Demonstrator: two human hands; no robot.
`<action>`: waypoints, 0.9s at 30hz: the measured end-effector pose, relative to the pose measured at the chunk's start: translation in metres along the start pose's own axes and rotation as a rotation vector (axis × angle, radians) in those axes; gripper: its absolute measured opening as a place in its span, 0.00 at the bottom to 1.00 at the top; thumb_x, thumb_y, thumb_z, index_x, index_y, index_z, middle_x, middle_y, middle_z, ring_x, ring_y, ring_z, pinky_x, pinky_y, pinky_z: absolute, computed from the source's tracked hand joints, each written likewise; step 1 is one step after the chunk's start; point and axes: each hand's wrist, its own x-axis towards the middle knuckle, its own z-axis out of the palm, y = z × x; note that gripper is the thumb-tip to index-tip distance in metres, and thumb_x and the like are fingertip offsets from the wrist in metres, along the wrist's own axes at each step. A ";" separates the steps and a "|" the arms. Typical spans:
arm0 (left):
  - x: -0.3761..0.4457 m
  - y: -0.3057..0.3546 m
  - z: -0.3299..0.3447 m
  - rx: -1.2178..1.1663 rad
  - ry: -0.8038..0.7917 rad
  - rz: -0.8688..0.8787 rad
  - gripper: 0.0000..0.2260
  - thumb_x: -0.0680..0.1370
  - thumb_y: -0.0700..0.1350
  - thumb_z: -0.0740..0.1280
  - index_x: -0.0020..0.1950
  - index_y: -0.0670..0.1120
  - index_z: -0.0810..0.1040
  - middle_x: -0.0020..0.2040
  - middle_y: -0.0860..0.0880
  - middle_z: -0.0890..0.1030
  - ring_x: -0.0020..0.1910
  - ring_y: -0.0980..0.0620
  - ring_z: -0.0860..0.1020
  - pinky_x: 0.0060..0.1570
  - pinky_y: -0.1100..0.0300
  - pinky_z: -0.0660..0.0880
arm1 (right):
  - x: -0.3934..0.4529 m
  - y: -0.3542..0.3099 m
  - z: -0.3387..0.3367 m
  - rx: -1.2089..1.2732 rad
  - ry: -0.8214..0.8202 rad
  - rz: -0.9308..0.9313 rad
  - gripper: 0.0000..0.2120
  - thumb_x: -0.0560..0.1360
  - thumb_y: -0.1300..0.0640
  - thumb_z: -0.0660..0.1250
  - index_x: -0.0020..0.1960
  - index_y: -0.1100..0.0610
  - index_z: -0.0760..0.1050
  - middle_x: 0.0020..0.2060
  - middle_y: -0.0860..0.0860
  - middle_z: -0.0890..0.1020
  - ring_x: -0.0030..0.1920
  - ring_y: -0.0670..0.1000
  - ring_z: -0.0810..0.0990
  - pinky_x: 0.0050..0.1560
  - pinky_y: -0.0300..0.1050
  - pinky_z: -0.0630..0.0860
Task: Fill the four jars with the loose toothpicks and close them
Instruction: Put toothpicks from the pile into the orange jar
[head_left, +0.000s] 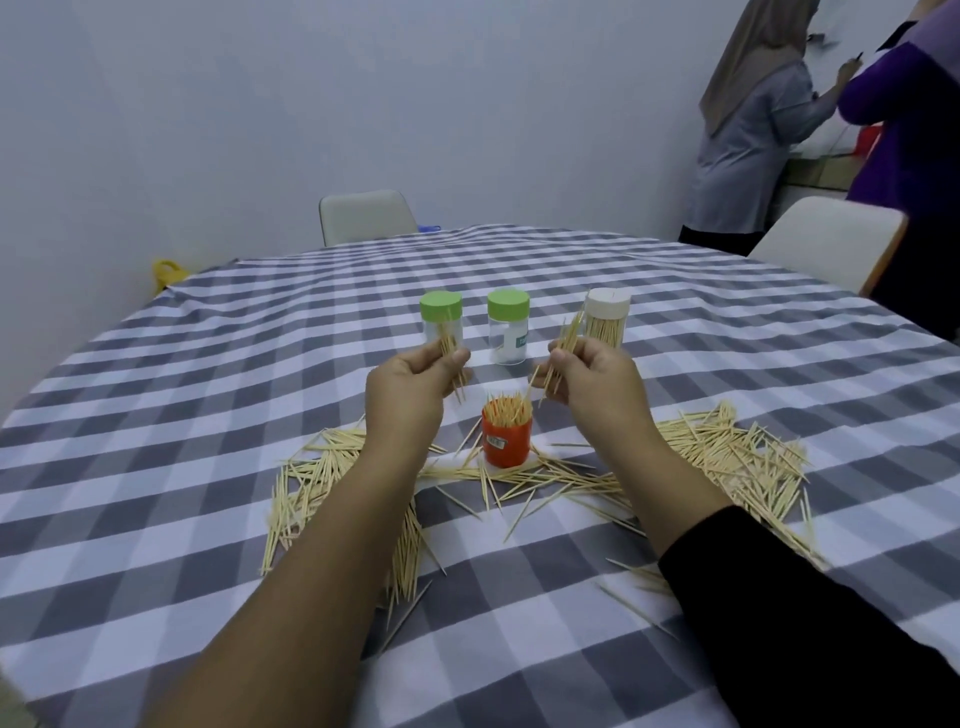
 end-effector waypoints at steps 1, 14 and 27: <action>-0.001 -0.001 0.001 -0.035 -0.002 0.000 0.14 0.73 0.42 0.72 0.59 0.41 0.81 0.49 0.48 0.85 0.49 0.50 0.83 0.57 0.54 0.77 | -0.001 0.001 0.001 0.028 0.008 -0.015 0.11 0.80 0.59 0.59 0.41 0.50 0.74 0.38 0.48 0.83 0.45 0.50 0.83 0.54 0.56 0.78; -0.015 -0.010 0.014 -0.018 -0.121 -0.004 0.04 0.74 0.45 0.71 0.48 0.52 0.82 0.44 0.56 0.84 0.45 0.66 0.79 0.39 0.73 0.72 | -0.010 0.012 0.017 0.084 -0.062 -0.009 0.08 0.80 0.57 0.60 0.48 0.52 0.77 0.46 0.47 0.84 0.52 0.45 0.80 0.58 0.48 0.75; -0.020 -0.015 0.015 -0.129 -0.216 -0.145 0.06 0.75 0.39 0.69 0.50 0.46 0.83 0.38 0.52 0.85 0.35 0.62 0.82 0.33 0.70 0.75 | -0.014 0.023 0.023 0.049 -0.160 0.028 0.07 0.80 0.57 0.59 0.51 0.51 0.76 0.49 0.51 0.82 0.52 0.50 0.80 0.57 0.53 0.76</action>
